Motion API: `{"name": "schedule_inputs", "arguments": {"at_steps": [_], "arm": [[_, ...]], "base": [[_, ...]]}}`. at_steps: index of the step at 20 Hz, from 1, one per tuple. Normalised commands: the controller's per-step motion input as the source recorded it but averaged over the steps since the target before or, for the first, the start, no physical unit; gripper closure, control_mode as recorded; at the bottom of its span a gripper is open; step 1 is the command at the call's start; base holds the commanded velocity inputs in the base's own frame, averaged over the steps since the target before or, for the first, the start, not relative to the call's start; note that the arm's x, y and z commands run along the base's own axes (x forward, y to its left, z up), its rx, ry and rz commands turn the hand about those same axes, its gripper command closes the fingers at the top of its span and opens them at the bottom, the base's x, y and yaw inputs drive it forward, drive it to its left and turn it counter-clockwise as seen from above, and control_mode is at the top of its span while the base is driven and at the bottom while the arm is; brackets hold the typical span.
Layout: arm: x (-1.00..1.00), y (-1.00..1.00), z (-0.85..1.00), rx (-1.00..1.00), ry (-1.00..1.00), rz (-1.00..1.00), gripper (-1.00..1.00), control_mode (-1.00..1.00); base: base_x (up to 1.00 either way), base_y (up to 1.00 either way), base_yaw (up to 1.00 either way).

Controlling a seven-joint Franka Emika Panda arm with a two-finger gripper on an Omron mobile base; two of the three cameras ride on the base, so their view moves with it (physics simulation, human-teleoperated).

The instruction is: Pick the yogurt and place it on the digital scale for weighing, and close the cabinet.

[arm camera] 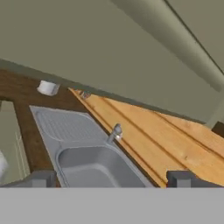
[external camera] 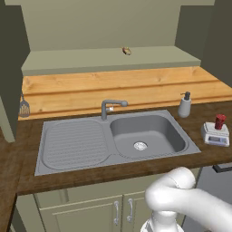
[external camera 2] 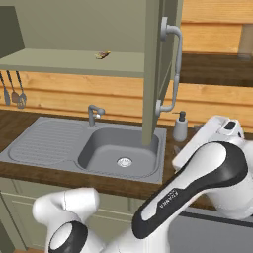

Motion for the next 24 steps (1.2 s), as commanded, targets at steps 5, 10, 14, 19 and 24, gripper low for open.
{"name": "schedule_inputs", "arguments": {"at_steps": [5,10,14,19,24], "arm": [[0.23,0.23,0.43,0.00,0.23,-0.01,-1.00,-1.00],[0.00,0.94,0.18,0.01,0.02,-0.12,-1.00,-1.00],[0.00,1.00,0.14,0.02,-0.06,-0.17,-1.00,-1.00],[0.00,1.00,0.02,0.08,-0.02,-0.20,-1.00,-1.00],[0.07,1.00,0.00,0.22,0.00,-0.28,-1.00,-1.00]], "base": [[0.00,0.00,0.00],[0.00,0.00,0.00],[0.00,0.00,0.00],[0.00,0.00,0.00],[0.00,0.00,0.00]]}}
